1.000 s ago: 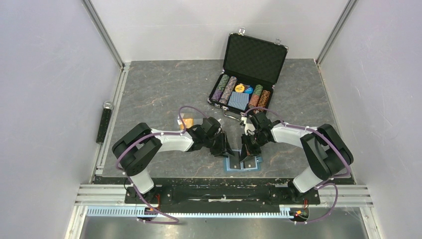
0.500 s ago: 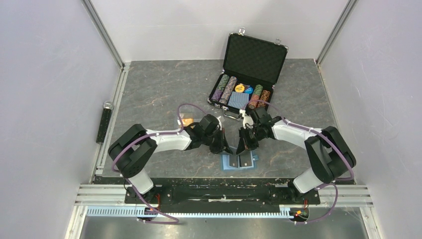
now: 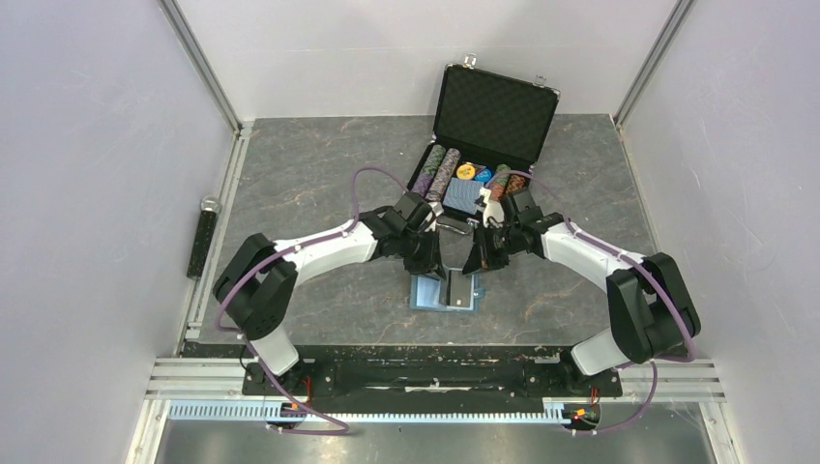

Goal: Put the credit cards into the card holder
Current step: Insert the credit card into the card holder.

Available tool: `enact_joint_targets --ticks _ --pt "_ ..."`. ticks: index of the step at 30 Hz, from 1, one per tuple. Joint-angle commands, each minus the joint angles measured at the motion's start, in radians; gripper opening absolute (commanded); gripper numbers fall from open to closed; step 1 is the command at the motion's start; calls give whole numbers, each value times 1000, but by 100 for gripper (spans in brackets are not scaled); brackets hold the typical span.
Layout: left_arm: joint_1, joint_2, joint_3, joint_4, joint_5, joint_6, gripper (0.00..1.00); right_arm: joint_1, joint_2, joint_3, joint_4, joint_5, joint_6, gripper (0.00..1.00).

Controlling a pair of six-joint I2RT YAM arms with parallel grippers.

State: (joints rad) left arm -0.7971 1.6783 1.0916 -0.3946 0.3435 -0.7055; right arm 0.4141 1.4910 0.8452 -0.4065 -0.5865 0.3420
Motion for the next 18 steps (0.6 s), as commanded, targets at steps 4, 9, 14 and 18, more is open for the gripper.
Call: enact_joint_targets --ticks 4,9,14,18 --pt "-14 120 132 -57 66 33 25 -64 -23 32 -19 -7 -42 10" --pt "-25 184 192 -58 106 17 27 -93 -8 46 -26 -23 -55 10" --pt "-30 229 244 -58 135 5 31 -113 19 74 -33 -32 -66 10" --pt "-33 263 294 -58 170 -4 33 -121 44 101 -41 -39 -76 10"
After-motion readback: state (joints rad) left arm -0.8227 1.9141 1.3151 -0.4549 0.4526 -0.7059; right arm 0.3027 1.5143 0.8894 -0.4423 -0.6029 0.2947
